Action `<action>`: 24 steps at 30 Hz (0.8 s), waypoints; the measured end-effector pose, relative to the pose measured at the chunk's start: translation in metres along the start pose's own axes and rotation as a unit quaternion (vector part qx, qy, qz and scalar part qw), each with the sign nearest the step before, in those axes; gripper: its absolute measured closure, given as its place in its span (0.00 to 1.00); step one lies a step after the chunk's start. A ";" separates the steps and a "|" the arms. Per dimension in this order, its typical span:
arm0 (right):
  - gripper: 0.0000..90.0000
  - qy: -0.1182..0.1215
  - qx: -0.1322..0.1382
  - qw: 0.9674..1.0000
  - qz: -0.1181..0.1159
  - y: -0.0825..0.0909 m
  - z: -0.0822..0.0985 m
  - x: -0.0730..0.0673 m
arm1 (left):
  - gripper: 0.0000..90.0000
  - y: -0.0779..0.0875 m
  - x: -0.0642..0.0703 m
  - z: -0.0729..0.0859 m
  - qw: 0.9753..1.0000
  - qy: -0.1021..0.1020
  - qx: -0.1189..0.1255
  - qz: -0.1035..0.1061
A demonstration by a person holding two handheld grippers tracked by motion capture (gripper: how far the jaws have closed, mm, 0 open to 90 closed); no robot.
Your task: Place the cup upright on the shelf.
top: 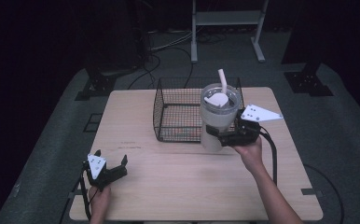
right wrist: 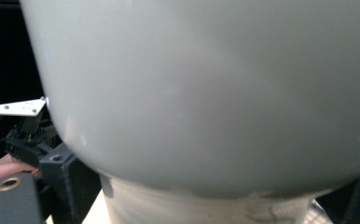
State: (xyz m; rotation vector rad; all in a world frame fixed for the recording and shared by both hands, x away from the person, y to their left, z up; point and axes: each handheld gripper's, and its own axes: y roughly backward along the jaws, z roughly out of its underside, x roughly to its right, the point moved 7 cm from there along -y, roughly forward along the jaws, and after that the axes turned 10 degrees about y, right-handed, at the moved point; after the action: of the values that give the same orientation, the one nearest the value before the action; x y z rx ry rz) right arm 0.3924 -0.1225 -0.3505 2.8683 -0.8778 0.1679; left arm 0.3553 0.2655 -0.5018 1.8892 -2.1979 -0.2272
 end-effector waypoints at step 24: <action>0.09 -0.025 -0.013 0.999 -0.022 -0.083 -0.023 0.046 | 0.00 0.000 -0.001 0.000 1.000 0.009 0.001 0.007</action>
State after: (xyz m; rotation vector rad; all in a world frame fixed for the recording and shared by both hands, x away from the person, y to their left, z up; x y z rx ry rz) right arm 0.4756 -0.0757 -0.3297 2.8753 -0.8194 0.0809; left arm 0.3558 0.2668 -0.5016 1.8691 -2.1993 -0.2050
